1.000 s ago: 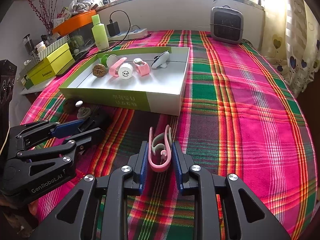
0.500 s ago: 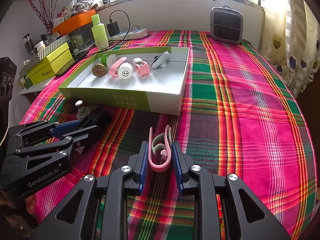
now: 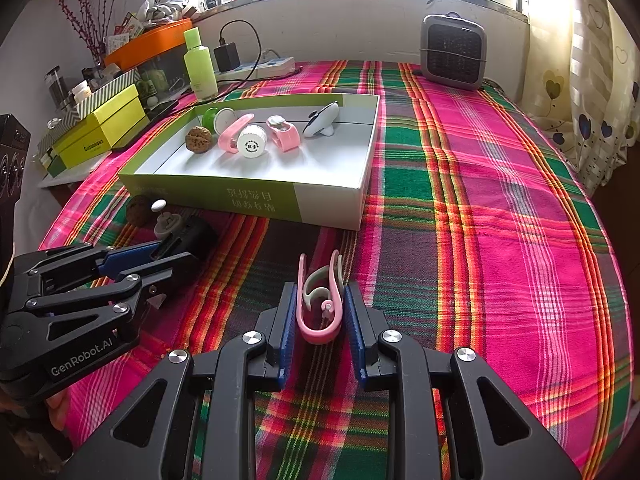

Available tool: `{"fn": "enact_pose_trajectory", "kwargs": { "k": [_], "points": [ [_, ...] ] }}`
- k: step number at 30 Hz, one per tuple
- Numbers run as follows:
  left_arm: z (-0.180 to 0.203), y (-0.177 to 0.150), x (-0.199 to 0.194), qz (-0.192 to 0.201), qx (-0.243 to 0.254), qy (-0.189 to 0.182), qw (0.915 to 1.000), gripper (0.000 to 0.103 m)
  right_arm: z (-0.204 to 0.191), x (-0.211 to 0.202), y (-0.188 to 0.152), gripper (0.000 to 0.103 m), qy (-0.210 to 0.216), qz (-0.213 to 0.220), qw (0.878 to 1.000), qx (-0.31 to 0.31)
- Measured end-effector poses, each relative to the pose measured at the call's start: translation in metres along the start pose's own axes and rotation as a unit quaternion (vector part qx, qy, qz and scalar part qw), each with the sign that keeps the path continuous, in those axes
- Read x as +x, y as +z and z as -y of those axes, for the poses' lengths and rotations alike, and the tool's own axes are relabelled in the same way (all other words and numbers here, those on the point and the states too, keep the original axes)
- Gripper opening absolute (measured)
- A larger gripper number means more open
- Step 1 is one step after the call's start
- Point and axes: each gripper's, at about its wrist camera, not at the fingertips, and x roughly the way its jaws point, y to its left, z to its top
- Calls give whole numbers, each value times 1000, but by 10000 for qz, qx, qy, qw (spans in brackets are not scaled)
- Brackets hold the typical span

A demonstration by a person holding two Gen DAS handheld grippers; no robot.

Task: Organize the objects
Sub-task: 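Carry the black stamp with left tool toward the box while right carries the hook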

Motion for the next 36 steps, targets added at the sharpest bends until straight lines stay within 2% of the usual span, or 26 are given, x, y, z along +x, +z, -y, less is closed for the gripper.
{"fn": "enact_pose_trajectory", "kwargs": {
  "k": [19,36],
  "points": [
    [-6,0,-20,145,-137,-99,9998,25,-8,-12,3,24,72,160,9998,-51],
    [-20,22,-42,410,-306,-28,9987,25,-17,-20,31,24,153,323,9992,-200]
  ]
}}
